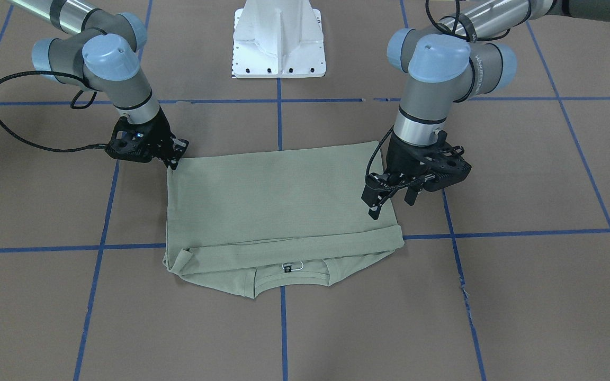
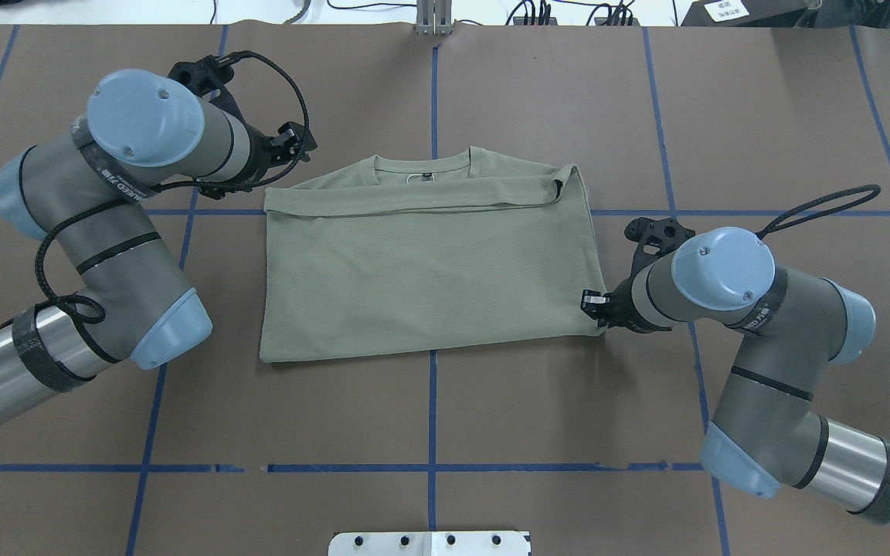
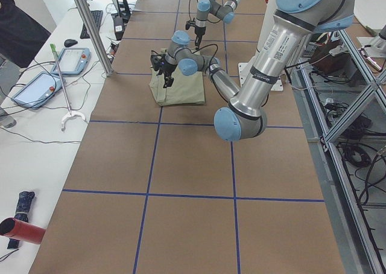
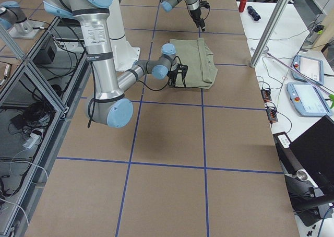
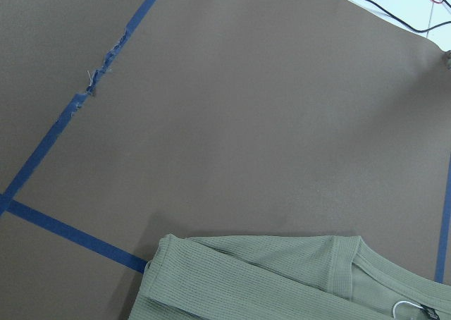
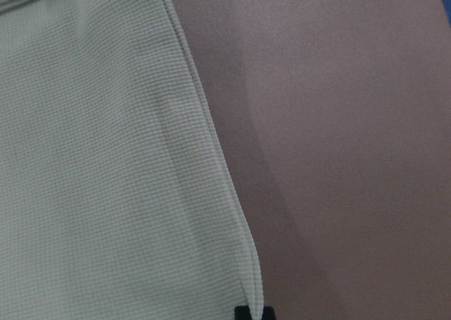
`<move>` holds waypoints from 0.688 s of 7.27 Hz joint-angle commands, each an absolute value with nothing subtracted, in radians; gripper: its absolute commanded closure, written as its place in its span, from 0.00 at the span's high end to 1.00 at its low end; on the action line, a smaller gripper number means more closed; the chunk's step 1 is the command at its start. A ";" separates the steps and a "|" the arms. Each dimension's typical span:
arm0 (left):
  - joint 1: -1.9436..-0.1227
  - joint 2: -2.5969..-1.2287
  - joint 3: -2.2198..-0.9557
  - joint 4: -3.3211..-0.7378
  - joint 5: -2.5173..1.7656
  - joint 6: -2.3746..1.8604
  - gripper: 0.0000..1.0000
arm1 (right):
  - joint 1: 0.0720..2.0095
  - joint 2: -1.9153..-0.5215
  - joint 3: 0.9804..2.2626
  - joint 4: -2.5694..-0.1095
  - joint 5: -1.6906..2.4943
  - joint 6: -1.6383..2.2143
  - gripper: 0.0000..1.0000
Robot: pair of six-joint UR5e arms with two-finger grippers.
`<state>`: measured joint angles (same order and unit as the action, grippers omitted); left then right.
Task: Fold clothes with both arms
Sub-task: 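Move the right gripper down to the folded shirt's side edge and grasp, then drag the folded shirt with the right gripper away from the left arm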
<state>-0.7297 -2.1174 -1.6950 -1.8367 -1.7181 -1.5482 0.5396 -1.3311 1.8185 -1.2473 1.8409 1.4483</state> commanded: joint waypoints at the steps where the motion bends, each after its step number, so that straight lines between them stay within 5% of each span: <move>1: -0.729 -2.117 -1.707 -1.835 -1.718 -1.551 1.00 | 0.546 -1.350 1.839 -1.247 1.847 1.447 0.00; 5: -0.729 -2.115 -1.712 -1.835 -1.718 -1.554 1.00 | 0.487 -1.584 2.068 -1.246 1.896 1.448 0.00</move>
<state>-0.7287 -2.1169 -1.7112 -1.8347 -1.7181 -1.5523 0.5223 -1.5208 2.0215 -1.2460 1.8832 1.4463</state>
